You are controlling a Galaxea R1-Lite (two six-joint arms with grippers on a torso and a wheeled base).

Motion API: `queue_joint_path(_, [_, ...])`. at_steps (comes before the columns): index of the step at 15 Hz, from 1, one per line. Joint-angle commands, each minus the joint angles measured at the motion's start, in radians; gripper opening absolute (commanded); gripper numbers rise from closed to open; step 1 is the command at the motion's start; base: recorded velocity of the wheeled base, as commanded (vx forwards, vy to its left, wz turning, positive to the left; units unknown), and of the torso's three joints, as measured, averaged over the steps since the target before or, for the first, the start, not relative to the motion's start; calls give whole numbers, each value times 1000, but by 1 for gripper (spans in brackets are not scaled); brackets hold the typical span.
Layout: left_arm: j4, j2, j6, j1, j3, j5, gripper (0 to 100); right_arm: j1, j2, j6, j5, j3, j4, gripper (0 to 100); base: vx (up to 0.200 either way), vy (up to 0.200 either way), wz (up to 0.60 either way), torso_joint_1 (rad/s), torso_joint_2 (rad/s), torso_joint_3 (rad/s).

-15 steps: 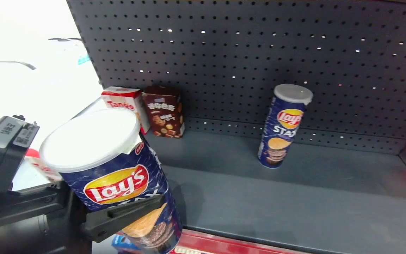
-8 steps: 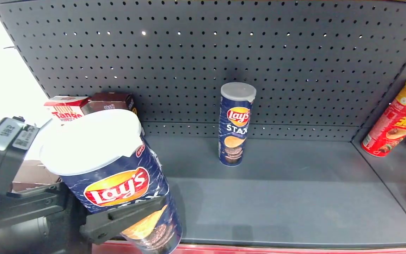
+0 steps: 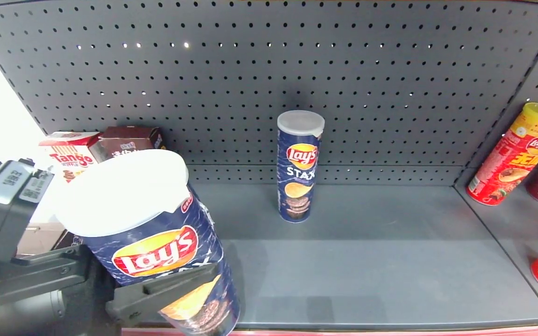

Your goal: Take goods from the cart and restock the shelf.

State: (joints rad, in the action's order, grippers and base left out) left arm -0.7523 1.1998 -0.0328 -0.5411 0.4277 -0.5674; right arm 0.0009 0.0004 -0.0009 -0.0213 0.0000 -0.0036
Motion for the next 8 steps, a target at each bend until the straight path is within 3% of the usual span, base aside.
queue_joint_path(1, [-1,-3,1,1,0,-3,0,1,0,-1,0,0,-1,100,0,0,0,0,0,0])
queue_joint_path(4, [-1,-34,1,4,-18,-6,0,1,10,-28,4,-52,4,100,0,0,0,0,0,0])
queue_joint_path(5, [-1,-42,4,3,-17,-22,0,22,199,-2,23,-296,44,100,0,0,0,0,0,0])
queue_joint_path(7, [-1,-45,5,7,-23,-60,0,91,372,35,80,-449,125,100,0,0,0,0,0,0])
queue_joint_path(8, [-1,-46,5,6,-15,-60,0,125,394,18,146,-460,126,100,0,0,0,0,0,0])
